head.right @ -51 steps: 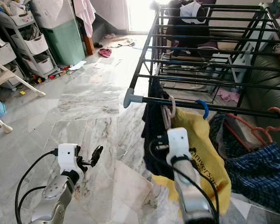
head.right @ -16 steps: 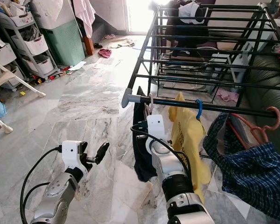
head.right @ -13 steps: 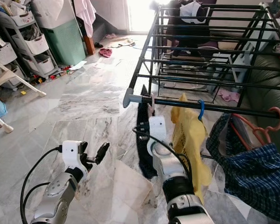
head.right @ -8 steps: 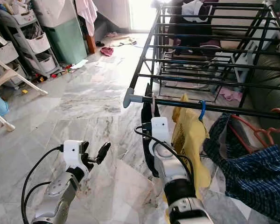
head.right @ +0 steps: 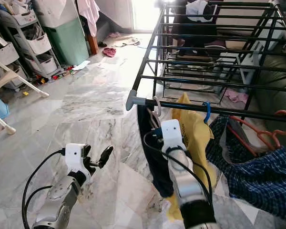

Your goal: Hang hanger

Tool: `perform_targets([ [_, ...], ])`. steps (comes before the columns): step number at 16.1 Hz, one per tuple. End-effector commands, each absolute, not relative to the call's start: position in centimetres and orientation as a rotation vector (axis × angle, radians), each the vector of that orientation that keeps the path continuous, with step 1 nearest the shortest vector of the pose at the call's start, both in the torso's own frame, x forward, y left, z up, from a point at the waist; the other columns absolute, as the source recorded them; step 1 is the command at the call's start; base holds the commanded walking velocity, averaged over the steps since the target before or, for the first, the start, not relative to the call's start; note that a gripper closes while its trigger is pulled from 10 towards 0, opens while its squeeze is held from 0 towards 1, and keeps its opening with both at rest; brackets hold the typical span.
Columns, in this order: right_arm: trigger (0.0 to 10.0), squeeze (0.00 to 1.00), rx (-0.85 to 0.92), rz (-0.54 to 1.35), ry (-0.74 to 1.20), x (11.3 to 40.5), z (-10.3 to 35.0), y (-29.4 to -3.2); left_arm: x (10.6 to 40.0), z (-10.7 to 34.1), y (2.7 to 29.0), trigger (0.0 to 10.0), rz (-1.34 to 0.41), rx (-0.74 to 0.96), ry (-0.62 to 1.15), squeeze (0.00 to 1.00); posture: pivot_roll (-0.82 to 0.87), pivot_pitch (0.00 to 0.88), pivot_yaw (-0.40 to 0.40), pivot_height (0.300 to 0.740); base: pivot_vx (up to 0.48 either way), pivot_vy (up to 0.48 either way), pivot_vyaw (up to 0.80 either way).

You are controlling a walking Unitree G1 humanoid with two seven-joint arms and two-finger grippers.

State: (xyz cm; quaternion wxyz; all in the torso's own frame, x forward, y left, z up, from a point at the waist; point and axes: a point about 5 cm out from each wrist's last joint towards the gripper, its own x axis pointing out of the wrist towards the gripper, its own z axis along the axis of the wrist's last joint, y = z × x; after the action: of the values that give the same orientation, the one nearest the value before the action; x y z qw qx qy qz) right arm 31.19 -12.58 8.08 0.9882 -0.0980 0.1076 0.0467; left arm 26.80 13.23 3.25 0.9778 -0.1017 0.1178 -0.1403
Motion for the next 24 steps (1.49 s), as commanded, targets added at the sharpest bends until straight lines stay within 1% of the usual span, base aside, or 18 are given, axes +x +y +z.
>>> perform_targets([
  [1, 10.0, 1.0, -0.206, 0.092, 0.169, 31.2, 8.8, -12.4, 27.1, 3.3, 13.5, 10.0, -0.285, -0.192, 0.242, 0.0, -0.17, 0.0, 0.09, 0.74, 0.0, 0.0, 0.0],
  [7, 10.0, 1.0, -0.215, 0.099, 0.077, 29.9, 9.3, -13.1, 27.2, 3.2, 13.3, 10.0, -0.293, -0.188, 0.245, 0.0, -0.18, 0.0, 0.097, 0.74, 0.0, 0.0, 0.0],
  [11, 10.0, 1.0, -0.293, 0.082, 0.035, 28.5, 8.8, -14.6, 27.1, 3.1, 13.5, 10.0, -0.288, -0.166, 0.254, 0.0, -0.18, 0.0, 0.103, 0.74, 0.0, 0.0, 0.0],
  [14, 10.0, 1.0, -0.311, 0.09, 0.006, 27.6, 8.7, -15.0, 27.3, 3.1, 14.1, 10.0, -0.253, -0.135, 0.253, 0.0, -0.18, 0.0, 0.107, 0.74, 0.0, 0.0, 0.0],
  [16, 10.0, 1.0, -0.349, 0.097, -0.04, 26.7, 8.8, -15.3, 27.2, 2.5, 14.3, 10.0, -0.225, -0.09, 0.296, 0.0, -0.18, 0.0, 0.106, 0.74, 0.0, 0.0, 0.0],
  [20, 10.0, 1.0, -0.355, 0.108, -0.054, 25.5, 8.7, -15.3, 27.1, 2.2, 14.7, 10.0, -0.185, -0.065, 0.3, 0.0, -0.18, 0.0, 0.111, 0.74, 0.0, 0.0, 0.0],
  [22, 10.0, 1.0, -0.335, 0.116, -0.058, 25.3, 8.8, -15.1, 26.8, 2.1, 15.4, 10.0, -0.14, -0.047, 0.298, 0.0, -0.18, 0.0, 0.106, 0.74, 0.0, 0.0, 0.0],
  [24, 10.0, 0.87, -0.336, 0.133, -0.06, 25.3, 8.8, -14.6, 26.5, 1.8, 15.9, 10.0, -0.109, -0.041, 0.311, 0.0, -0.17, 0.0, 0.097, 0.74, 0.0, 0.0, 0.0],
])
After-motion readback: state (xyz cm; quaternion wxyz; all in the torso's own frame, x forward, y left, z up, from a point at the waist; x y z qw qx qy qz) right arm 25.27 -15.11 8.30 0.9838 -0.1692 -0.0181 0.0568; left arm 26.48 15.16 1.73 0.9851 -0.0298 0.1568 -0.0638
